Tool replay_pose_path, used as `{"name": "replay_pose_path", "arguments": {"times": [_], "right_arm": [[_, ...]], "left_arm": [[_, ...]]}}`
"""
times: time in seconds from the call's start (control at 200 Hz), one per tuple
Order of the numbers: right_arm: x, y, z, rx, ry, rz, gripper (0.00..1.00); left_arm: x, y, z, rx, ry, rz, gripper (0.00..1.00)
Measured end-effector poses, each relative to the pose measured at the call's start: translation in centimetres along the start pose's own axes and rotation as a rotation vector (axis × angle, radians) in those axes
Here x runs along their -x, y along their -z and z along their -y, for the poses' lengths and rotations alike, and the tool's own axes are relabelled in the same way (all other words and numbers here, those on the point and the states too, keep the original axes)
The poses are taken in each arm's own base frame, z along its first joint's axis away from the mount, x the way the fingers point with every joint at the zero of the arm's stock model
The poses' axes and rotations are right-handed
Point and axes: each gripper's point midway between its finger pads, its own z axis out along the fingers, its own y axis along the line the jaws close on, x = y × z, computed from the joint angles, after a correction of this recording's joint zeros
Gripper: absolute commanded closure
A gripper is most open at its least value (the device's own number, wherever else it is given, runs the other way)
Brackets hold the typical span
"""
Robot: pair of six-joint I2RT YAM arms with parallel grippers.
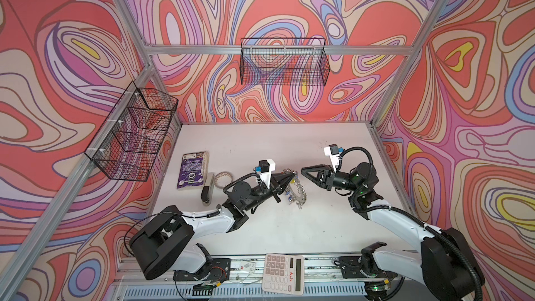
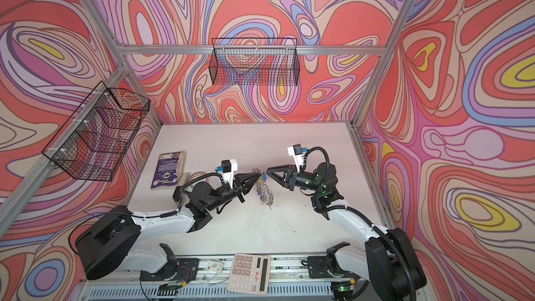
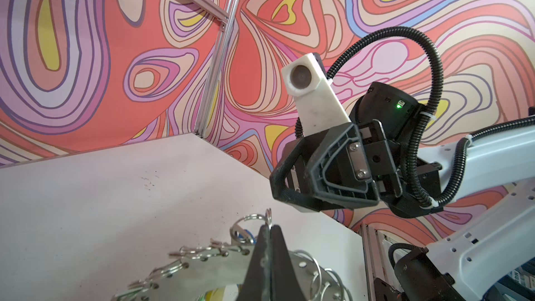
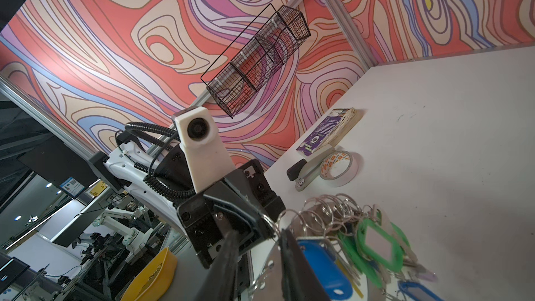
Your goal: Put the keys on the keyring
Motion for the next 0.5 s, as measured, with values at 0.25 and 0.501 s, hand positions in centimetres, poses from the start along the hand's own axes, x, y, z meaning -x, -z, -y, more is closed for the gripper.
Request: {"name": "replay_pose_path", "arguments": {"times": [0.25,0.501], "right_arm": [[-0.43,-0.19,0.63,-0.001,-0.019,-0.015,0.72],[-0.61,-0.50,0.25,0.022,-0.025,-0.018,0.78]], "left_arm": [[-0.20,0.01,0.44,-0.026,0.007,-0.012,1.00],[-0.27,0.01,0.60,-0.035,0.008,-0.016,1.00]]}}
